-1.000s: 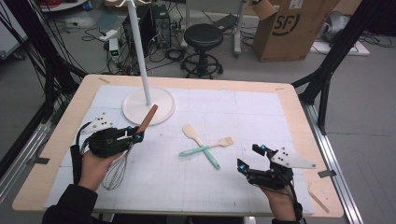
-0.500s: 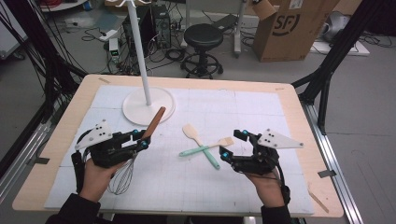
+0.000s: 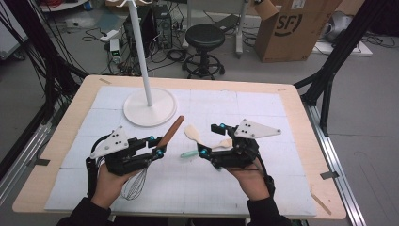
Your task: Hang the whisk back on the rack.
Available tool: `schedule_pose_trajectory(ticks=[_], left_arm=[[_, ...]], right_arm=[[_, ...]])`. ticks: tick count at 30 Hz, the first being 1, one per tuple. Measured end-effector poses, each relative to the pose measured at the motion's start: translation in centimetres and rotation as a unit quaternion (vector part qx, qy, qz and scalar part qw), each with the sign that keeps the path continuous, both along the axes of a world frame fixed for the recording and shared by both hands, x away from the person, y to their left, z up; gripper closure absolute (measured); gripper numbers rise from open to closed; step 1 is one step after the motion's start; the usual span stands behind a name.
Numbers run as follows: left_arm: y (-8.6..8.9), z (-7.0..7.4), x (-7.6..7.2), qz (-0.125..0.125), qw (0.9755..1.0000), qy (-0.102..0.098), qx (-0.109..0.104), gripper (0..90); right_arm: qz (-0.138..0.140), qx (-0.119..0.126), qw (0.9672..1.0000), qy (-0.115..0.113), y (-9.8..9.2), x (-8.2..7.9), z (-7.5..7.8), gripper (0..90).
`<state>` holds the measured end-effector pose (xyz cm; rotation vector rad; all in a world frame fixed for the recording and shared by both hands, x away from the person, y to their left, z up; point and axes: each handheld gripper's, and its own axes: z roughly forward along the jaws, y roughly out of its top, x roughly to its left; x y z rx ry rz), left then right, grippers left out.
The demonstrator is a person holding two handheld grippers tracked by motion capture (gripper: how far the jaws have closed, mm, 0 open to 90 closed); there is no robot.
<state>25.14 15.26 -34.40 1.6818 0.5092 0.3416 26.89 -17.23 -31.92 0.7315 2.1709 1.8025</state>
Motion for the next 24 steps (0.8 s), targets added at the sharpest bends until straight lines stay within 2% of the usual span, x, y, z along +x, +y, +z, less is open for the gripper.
schedule_pose_trajectory(ticks=[8, 14, 20, 21, 22, 24], left_arm=[[-1.7, -0.2, -0.4, -0.019, 0.9998, -0.003, 0.006, 69.7], [-2.6, -0.3, -0.6, -0.03, 0.9995, -0.003, 0.007, 69.7], [-3.2, -0.4, -0.9, -0.041, 0.9992, -0.004, 0.006, 72.1], [-3.4, -0.3, -1.1, -0.037, 0.9991, -0.012, 0.016, 72.4], [-3.5, -0.3, -1.0, -0.046, 0.9989, -0.003, 0.01, 73.0], [-3.8, -0.2, -1.2, -0.047, 0.9988, -0.005, 0.016, 73.1]], right_arm=[[0.036, 0.015, 0.9991, 0.017, 2.1, 0.6, 0.0, 22.5], [0.057, 0.026, 0.9979, 0.019, 2.7, 0.5, 0.1, 27.7], [0.075, 0.04, 0.9962, 0.02, 2.6, 0.3, 0.4, 39.2], [0.08, 0.045, 0.9956, 0.019, 2.5, 0.2, 0.5, 41.3], [0.08, 0.051, 0.9953, 0.018, 2.5, 0.1, 0.6, 43.2], [0.089, 0.058, 0.9942, 0.018, 2.6, -0.1, 0.8, 58.6]])
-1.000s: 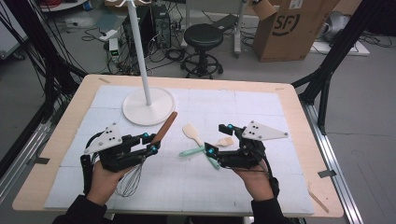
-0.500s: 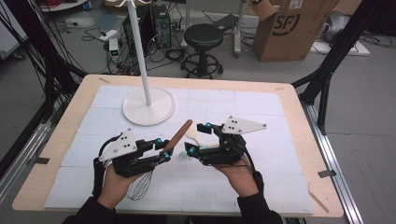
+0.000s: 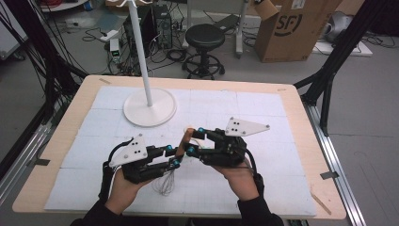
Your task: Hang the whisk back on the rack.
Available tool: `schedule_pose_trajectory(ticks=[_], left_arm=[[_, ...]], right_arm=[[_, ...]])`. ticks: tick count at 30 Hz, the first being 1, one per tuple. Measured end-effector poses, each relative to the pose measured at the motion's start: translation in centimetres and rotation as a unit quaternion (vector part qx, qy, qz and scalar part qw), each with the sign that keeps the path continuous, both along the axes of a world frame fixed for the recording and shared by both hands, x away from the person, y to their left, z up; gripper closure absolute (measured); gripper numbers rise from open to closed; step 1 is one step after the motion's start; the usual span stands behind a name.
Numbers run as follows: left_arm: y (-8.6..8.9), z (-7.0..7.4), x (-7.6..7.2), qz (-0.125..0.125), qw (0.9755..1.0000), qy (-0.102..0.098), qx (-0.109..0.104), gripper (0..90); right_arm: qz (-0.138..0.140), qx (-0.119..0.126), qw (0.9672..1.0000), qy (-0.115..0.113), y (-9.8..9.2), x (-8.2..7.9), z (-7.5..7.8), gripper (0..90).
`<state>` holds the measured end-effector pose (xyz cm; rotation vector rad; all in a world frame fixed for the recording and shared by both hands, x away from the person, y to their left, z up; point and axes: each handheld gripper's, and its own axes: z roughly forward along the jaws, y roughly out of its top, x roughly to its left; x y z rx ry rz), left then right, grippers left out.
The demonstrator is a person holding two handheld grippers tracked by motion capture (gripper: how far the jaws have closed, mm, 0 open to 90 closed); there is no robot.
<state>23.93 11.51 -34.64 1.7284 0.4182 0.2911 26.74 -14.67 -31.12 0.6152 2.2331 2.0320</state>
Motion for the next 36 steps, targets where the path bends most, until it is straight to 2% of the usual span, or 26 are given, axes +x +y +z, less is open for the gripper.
schedule_pose_trajectory(ticks=[2, 6, 10, 13, 15, 18, 21, 22, 24, 27, 31, 36], left_arm=[[-0.3, 0.0, -0.1, -0.001, 1.0, 0.0, 0.0, 73.2], [-0.6, 0.2, -0.3, -0.003, 1.0, -0.007, 0.004, 73.2], [-0.6, 0.5, -0.5, 0.006, 0.9999, -0.013, 0.001, 73.2], [-0.6, 0.8, -0.6, 0.012, 0.9998, -0.017, 0.002, 73.3], [-0.7, 1.0, -0.8, 0.013, 0.9997, -0.019, 0.003, 73.3], [-0.6, 1.3, -0.9, 0.008, 0.9997, -0.02, -0.008, 73.2], [-0.6, 1.4, -1.1, -0.005, 0.9994, -0.025, -0.021, 73.0], [-0.4, 1.5, -1.0, -0.018, 0.9992, -0.021, -0.028, 72.8], [-0.4, 1.5, -1.1, -0.027, 0.9987, -0.022, -0.036, 71.4], [0.1, 1.5, -0.7, -0.045, 0.9978, -0.012, -0.048, 52.6], [0.9, 1.8, -0.4, -0.087, 0.9932, -0.009, -0.076, 42.0], [1.6, 2.0, -0.3, -0.118, 0.9899, -0.009, -0.079, 41.0]], right_arm=[[0.013, 0.002, 0.9999, 0.002, 0.1, -0.1, 0.1, 67.0], [0.019, 0.015, 0.9997, 0.004, 0.5, -0.2, 0.2, 61.8], [0.009, 0.022, 0.9997, 0.002, 0.6, -0.5, 0.5, 56.9], [0.002, 0.025, 0.9997, -0.002, 0.5, -0.7, 0.8, 61.0], [-0.006, 0.015, 0.9998, -0.008, 0.5, -0.8, 1.2, 70.4], [-0.011, 0.002, 0.9999, -0.01, 0.6, -1.1, 1.9, 71.3], [-0.005, -0.017, 0.9993, -0.032, 0.8, -1.7, 2.9, 72.0], [-0.003, -0.02, 0.9991, -0.036, 0.9, -1.9, 3.2, 72.1], [0.012, -0.03, 0.9985, -0.045, 1.0, -2.2, 3.7, 72.1], [0.032, -0.033, 0.9975, -0.053, 0.9, -2.4, 4.3, 72.2], [0.06, -0.046, 0.9946, -0.071, 0.5, -2.4, 5.0, 72.2], [0.126, -0.028, 0.9886, -0.076, 0.2, -1.7, 5.1, 72.2]])
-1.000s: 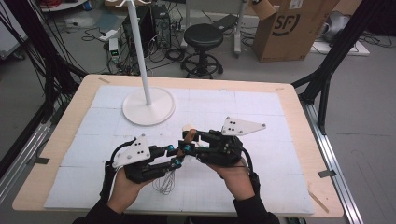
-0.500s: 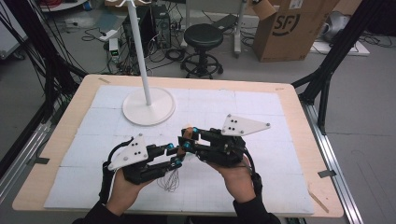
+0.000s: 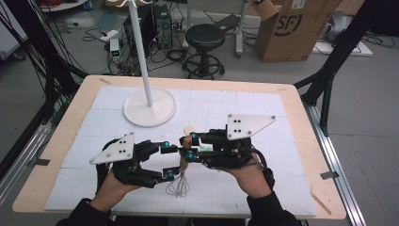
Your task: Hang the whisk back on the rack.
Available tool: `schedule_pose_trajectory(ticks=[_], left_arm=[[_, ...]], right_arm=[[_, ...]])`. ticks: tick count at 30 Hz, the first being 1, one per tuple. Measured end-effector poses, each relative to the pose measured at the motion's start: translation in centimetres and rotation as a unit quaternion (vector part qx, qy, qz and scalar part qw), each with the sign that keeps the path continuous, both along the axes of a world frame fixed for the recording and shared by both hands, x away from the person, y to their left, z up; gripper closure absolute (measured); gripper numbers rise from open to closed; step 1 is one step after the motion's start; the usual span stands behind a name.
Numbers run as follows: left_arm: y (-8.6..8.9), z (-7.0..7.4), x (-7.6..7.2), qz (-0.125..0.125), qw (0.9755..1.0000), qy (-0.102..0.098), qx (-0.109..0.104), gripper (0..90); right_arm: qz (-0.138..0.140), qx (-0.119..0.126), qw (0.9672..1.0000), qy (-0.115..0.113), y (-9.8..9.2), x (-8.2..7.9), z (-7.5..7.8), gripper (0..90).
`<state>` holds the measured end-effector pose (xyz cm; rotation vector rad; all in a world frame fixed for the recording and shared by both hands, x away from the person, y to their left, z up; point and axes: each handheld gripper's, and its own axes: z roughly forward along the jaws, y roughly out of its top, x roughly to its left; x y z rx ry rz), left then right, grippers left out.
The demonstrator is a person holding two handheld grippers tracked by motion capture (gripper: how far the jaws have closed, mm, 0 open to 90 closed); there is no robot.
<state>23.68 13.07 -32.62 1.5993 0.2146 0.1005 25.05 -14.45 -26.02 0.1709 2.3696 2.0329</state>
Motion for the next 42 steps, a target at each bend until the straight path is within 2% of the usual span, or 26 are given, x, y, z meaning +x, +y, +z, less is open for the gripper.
schedule_pose_trajectory(ticks=[2, 3, 6, 10, 16, 20, 27, 29, 30, 31, 33, 35, 37, 39, 40, 42], left_arm=[[0.0, 0.0, 0.0, -0.021, 0.9998, 0.005, -0.003, 41.6], [-0.1, -0.1, 0.0, -0.032, 0.9995, 0.007, -0.002, 42.3], [-0.4, -0.2, -0.1, -0.056, 0.9984, 0.006, 0.007, 44.8], [-0.7, -0.3, -0.1, -0.077, 0.9969, 0.011, 0.014, 47.1], [-0.7, -0.5, -0.1, -0.093, 0.9953, 0.011, 0.026, 56.6], [-0.8, -0.5, -0.3, -0.105, 0.994, -0.007, 0.03, 68.7], [-0.9, -0.6, -0.3, -0.092, 0.9952, 0.002, 0.034, 70.3], [-0.9, -0.5, -0.3, -0.082, 0.996, 0.004, 0.035, 70.5], [-0.8, -0.5, -0.2, -0.07, 0.9968, 0.008, 0.037, 70.5], [-0.7, -0.5, -0.2, -0.059, 0.9975, 0.008, 0.037, 70.5], [-0.5, -0.3, -0.1, -0.031, 0.9986, 0.011, 0.04, 70.5], [-0.2, -0.2, -0.1, 0.0, 0.9989, 0.011, 0.045, 70.5], [0.1, -0.1, -0.1, 0.038, 0.9977, 0.014, 0.054, 70.5], [0.2, 0.0, -0.1, 0.076, 0.9951, 0.013, 0.061, 70.5], [0.3, 0.0, -0.1, 0.102, 0.9925, 0.01, 0.067, 70.5], [0.3, 0.1, -0.2, 0.137, 0.9879, 0.003, 0.073, 70.5]], right_arm=[[0.027, 0.007, 0.9996, 0.006, 0.1, 0.5, -0.1, 72.1], [0.051, 0.009, 0.9986, 0.009, 0.2, 0.7, -0.3, 72.1], [0.088, 0.021, 0.9959, 0.007, 0.7, 1.0, -0.4, 72.1], [0.123, 0.025, 0.9921, 0.002, 1.7, 0.9, -0.6, 72.1], [0.139, 0.025, 0.99, 0.003, 2.2, 1.0, -0.9, 72.1], [0.139, 0.031, 0.9898, 0.005, 2.2, 1.0, -1.2, 72.1], [0.131, 0.04, 0.9905, 0.01, 1.9, 1.1, -1.6, 72.0], [0.123, 0.04, 0.9915, 0.012, 1.9, 1.1, -1.6, 71.7], [0.116, 0.039, 0.9923, 0.015, 1.9, 1.1, -1.6, 70.6], [0.099, 0.04, 0.9941, 0.022, 1.9, 1.1, -1.7, 66.7], [0.054, 0.043, 0.9973, 0.022, 1.7, 0.8, -1.6, 49.2], [0.015, 0.046, 0.9986, 0.021, 1.3, 0.7, -1.5, 41.2], [-0.033, 0.048, 0.9983, 0.012, 1.0, 0.4, -1.3, 31.9], [-0.08, 0.034, 0.9962, 0.005, 0.9, 0.2, -1.1, 26.2], [-0.093, 0.03, 0.9952, 0.003, 0.9, 0.1, -1.1, 25.3], [-0.125, 0.025, 0.9918, -0.001, 0.9, -0.1, -1.0, 23.6]])
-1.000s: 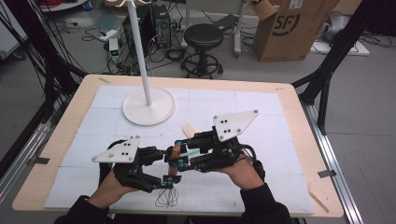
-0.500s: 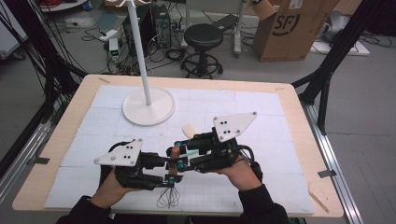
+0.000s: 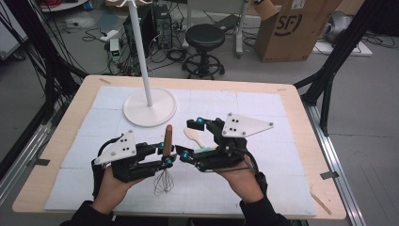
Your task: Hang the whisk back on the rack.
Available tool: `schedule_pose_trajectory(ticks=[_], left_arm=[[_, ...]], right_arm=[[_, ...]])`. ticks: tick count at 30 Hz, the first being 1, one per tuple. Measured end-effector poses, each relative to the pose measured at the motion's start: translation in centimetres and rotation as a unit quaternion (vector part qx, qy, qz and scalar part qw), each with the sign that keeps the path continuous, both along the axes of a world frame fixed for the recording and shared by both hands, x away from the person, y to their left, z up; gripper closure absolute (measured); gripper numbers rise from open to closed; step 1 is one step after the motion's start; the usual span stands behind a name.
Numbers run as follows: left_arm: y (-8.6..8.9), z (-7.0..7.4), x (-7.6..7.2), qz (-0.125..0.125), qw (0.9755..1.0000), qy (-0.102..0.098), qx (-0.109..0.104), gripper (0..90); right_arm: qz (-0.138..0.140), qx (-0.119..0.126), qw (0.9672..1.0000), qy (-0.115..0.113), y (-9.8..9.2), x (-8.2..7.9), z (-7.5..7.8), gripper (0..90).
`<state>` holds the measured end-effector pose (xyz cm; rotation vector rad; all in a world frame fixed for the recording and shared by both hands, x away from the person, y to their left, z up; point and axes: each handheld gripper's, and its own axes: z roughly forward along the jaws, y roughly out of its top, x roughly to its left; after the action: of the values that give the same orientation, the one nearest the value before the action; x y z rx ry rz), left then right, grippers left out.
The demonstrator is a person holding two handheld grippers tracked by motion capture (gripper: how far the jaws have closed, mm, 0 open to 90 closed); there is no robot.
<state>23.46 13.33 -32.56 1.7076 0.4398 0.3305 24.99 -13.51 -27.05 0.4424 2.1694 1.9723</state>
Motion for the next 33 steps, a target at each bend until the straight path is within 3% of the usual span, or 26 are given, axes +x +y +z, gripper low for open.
schedule_pose_trajectory(ticks=[5, 12, 18, 22, 29, 33], left_arm=[[-0.4, 0.0, -0.3, 0.053, 0.9983, -0.02, 0.013, 70.5], [-1.4, -0.2, -0.5, 0.075, 0.9961, -0.03, 0.036, 70.4], [-2.0, -0.2, -0.7, 0.073, 0.996, -0.033, 0.038, 70.5], [-2.1, -0.1, -0.9, 0.072, 0.996, -0.038, 0.037, 70.4], [-1.9, 0.1, -1.2, 0.057, 0.9973, -0.041, 0.021, 69.9], [-1.2, 0.4, -1.2, 0.013, 0.9993, -0.032, -0.015, 63.9]], right_arm=[[-0.047, -0.016, 0.9988, 0.003, 0.7, -0.1, -0.1, 23.1], [-0.051, -0.023, 0.9984, 0.012, 2.2, -0.1, -0.2, 31.7], [-0.042, -0.026, 0.9985, 0.023, 3.3, -0.2, -0.2, 50.9], [-0.058, -0.035, 0.9976, 0.014, 3.5, -0.6, -0.1, 68.6], [-0.046, -0.027, 0.9985, 0.01, 3.3, -1.0, 0.2, 70.1], [-0.013, -0.003, 0.9997, 0.021, 2.7, -0.7, 0.6, 70.6]])
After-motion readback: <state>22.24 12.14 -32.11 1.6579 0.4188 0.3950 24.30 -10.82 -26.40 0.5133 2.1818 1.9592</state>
